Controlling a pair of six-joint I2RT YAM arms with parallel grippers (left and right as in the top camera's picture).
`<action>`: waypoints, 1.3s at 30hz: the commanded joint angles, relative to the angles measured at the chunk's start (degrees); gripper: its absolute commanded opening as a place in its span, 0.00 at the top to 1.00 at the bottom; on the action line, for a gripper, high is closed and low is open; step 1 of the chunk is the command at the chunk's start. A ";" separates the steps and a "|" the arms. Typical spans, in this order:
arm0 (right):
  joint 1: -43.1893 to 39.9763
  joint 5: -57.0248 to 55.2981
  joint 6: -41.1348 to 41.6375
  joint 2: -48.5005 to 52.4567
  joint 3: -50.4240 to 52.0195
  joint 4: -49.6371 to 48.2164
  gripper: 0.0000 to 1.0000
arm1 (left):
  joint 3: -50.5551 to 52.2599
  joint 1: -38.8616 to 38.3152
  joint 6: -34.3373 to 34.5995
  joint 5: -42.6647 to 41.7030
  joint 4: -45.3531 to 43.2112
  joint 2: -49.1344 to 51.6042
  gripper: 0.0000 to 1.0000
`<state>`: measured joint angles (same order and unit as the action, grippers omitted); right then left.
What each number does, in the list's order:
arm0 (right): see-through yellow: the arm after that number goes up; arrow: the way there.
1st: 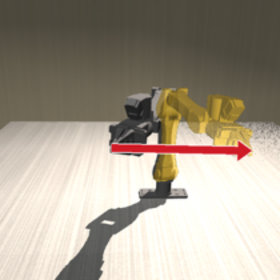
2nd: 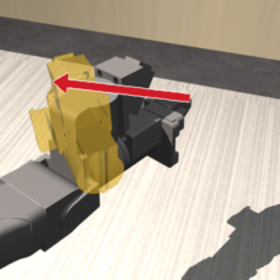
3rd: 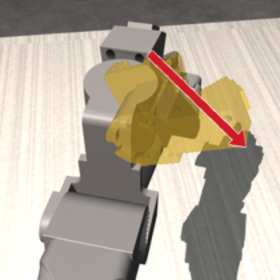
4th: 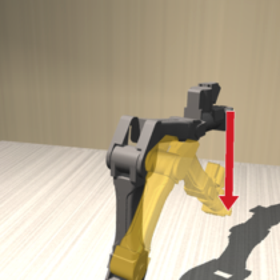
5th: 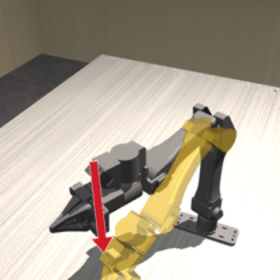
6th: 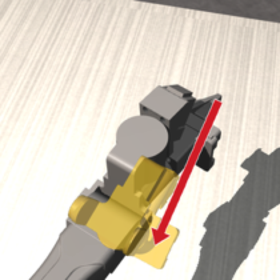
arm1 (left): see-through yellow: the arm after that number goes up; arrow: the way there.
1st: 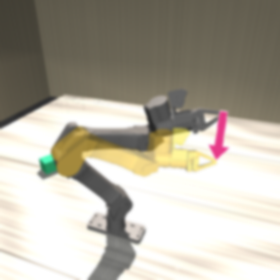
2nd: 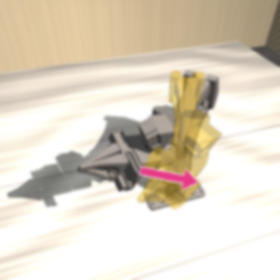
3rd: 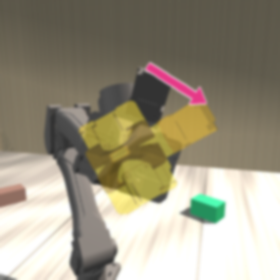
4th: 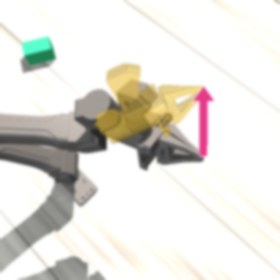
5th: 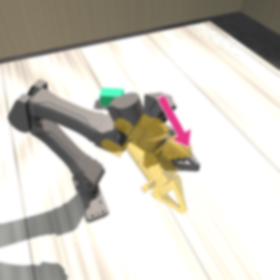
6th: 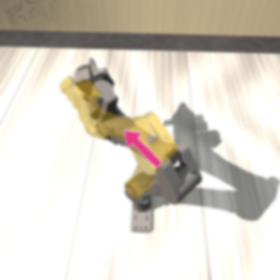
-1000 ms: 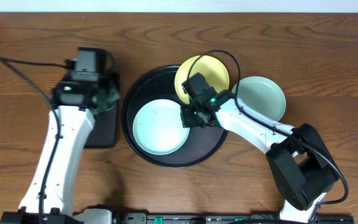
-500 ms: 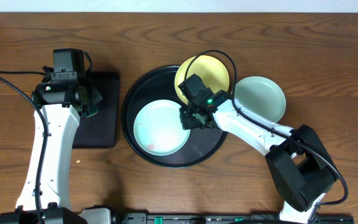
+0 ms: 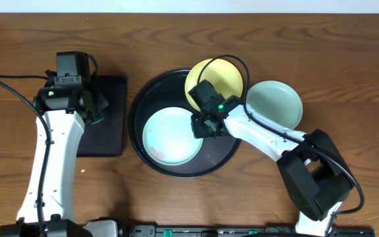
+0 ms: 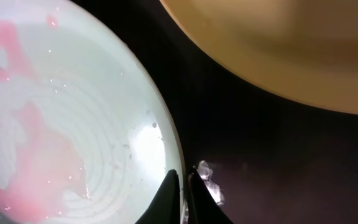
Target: Clean dirty plates on tray and stack at the side
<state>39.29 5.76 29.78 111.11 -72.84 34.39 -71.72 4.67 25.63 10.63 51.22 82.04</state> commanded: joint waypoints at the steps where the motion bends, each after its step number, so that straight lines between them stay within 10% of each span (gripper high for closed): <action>1: -0.02 0.50 0.96 1.90 -0.87 -0.57 0.94 | -0.87 0.20 -0.52 0.28 0.15 0.33 0.93; 39: -1.11 2.67 -0.15 2.80 -3.54 0.96 0.99 | -0.87 0.20 -0.52 0.28 -0.26 0.33 0.92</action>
<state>38.63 8.54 30.85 113.86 -73.87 34.52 -71.72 4.67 25.63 10.63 51.00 82.04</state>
